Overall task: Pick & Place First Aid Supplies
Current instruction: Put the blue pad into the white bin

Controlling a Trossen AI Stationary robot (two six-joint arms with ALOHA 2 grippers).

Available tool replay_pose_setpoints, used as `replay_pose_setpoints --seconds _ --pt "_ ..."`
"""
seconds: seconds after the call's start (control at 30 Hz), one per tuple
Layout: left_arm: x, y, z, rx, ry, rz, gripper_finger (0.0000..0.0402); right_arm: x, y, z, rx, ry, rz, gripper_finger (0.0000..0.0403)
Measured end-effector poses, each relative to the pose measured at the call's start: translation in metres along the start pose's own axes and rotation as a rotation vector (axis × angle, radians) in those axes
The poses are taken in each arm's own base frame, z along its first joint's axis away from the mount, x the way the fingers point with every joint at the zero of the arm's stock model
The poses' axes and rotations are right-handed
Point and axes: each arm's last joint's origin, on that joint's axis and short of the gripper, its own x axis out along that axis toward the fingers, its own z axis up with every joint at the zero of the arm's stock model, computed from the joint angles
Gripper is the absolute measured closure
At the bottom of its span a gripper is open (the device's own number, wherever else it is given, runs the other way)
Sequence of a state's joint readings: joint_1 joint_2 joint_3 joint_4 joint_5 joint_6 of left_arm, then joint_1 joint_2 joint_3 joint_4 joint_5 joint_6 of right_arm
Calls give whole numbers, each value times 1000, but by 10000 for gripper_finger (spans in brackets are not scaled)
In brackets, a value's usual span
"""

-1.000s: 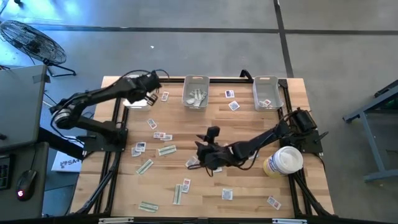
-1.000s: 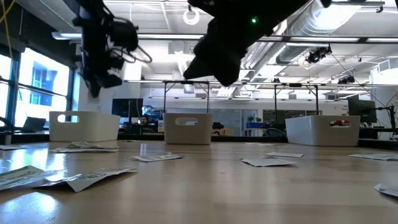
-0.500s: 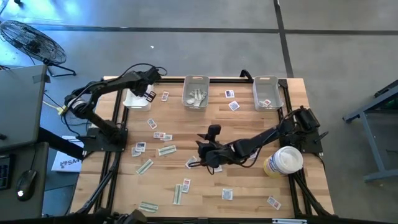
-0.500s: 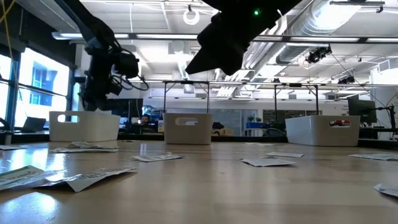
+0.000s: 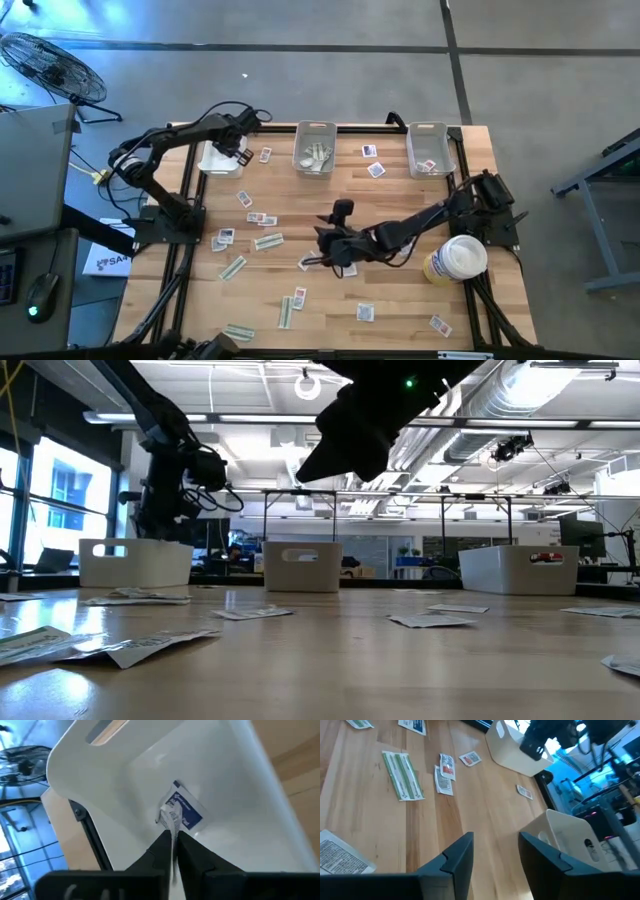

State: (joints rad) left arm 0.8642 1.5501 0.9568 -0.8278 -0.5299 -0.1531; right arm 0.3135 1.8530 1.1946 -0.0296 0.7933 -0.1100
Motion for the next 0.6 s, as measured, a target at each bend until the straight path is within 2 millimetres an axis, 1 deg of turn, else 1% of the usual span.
replay_pose_setpoints --seconds 0.17,0.3,0.43,0.53,0.6 --pt "-7 2 3 15 0 -43 318 4 -2 -1 16 1 54 254" --pt "-17 7 4 37 29 -68 281 5 -4 -2 25 17 52 254" --pt "-41 16 5 57 -3 -73 265 5 -3 -6 -3 51 54 254" --pt "-68 19 -1 61 -80 -104 264 -1 -5 -10 -9 92 53 254" --pt "-86 18 -9 76 -144 -148 264 -8 -9 -9 17 106 52 254"
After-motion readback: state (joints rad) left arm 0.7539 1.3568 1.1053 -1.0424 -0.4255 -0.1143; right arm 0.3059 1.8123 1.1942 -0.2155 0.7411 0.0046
